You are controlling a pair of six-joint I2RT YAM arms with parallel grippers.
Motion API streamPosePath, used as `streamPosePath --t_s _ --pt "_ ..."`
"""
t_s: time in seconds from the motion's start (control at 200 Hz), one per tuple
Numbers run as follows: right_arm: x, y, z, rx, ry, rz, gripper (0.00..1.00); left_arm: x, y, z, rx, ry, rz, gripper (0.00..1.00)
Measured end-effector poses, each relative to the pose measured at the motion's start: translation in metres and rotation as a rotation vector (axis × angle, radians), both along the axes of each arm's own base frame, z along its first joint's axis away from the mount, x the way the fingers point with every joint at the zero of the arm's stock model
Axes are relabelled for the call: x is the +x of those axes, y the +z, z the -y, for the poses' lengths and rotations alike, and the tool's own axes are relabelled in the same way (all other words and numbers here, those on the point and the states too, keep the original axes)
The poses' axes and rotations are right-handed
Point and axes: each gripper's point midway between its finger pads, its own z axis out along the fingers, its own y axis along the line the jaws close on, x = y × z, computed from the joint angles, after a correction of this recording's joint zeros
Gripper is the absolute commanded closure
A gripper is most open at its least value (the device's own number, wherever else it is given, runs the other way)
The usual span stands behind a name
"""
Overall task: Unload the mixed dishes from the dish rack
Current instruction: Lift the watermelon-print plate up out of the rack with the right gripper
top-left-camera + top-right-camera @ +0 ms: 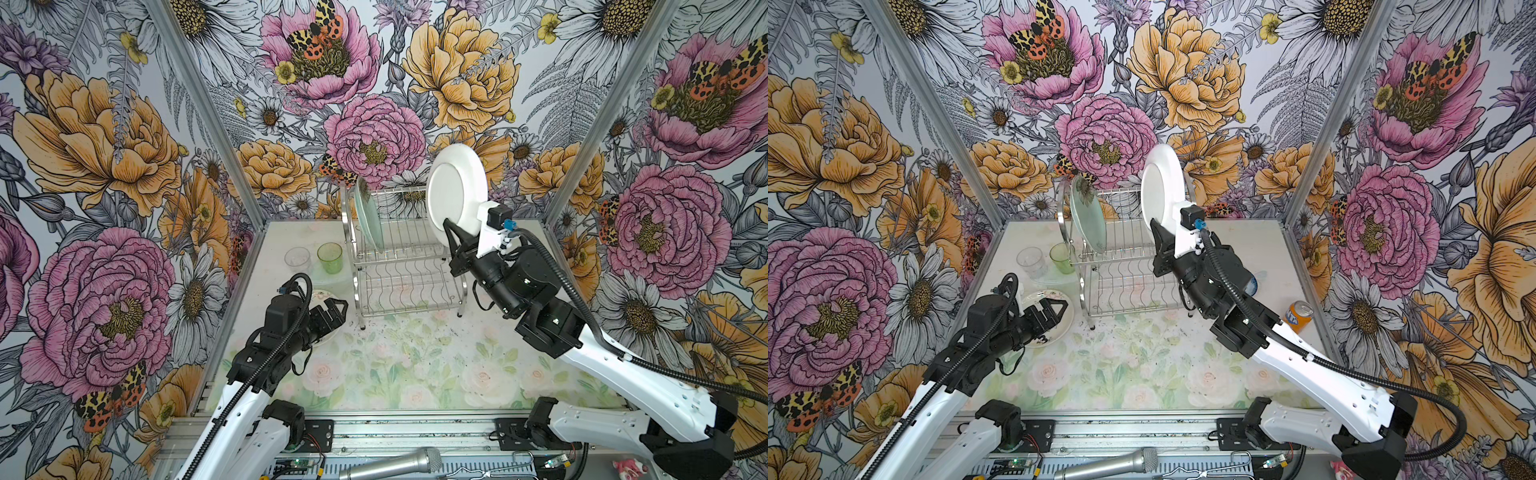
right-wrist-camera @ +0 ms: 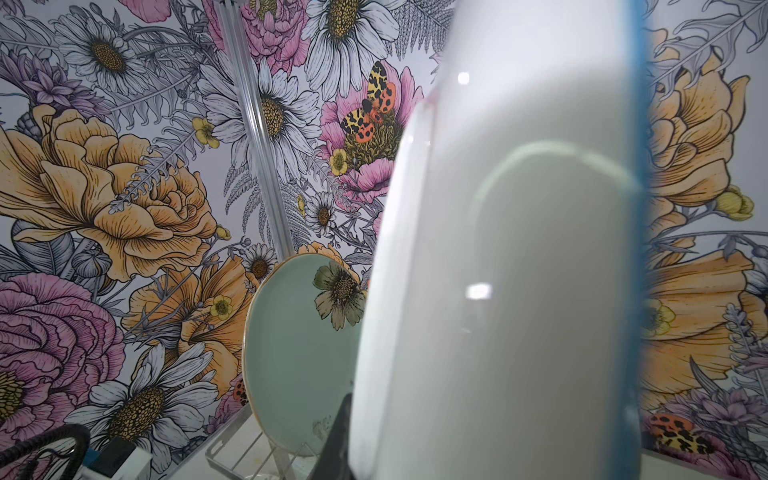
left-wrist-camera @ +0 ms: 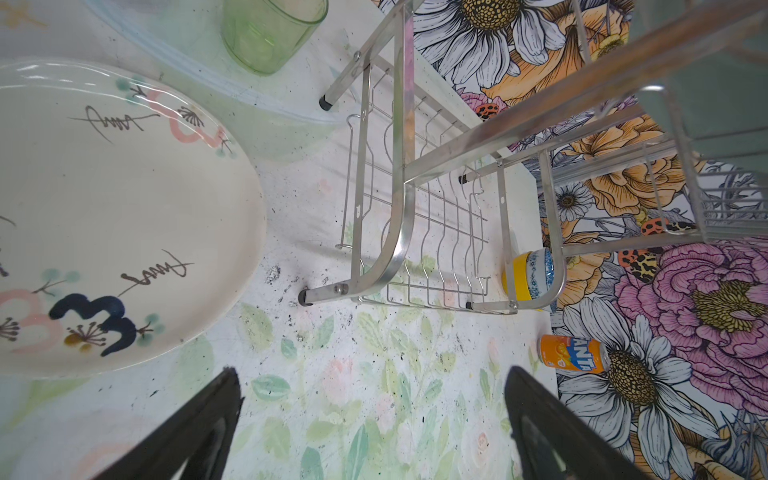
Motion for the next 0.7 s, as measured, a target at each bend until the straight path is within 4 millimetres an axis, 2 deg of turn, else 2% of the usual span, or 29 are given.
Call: streamPosePath --t_s 0.135,0.305,0.515,0.701 --pt "-0.015 0.000 0.011 0.030 0.028 -0.015 1.00 0.000 0.005 0.000 -0.004 0.001 0.013 0.01" --pt "-0.026 -0.003 0.015 0.061 0.069 -0.035 1.00 -0.004 0.012 -0.001 -0.017 0.003 0.042 0.01" --pt "-0.036 -0.026 0.009 0.028 0.134 -0.095 1.00 -0.010 0.016 -0.003 -0.051 0.020 0.063 0.01" --pt "-0.043 -0.039 -0.001 0.008 0.195 -0.131 1.00 -0.015 0.020 -0.005 -0.067 0.028 0.076 0.01"
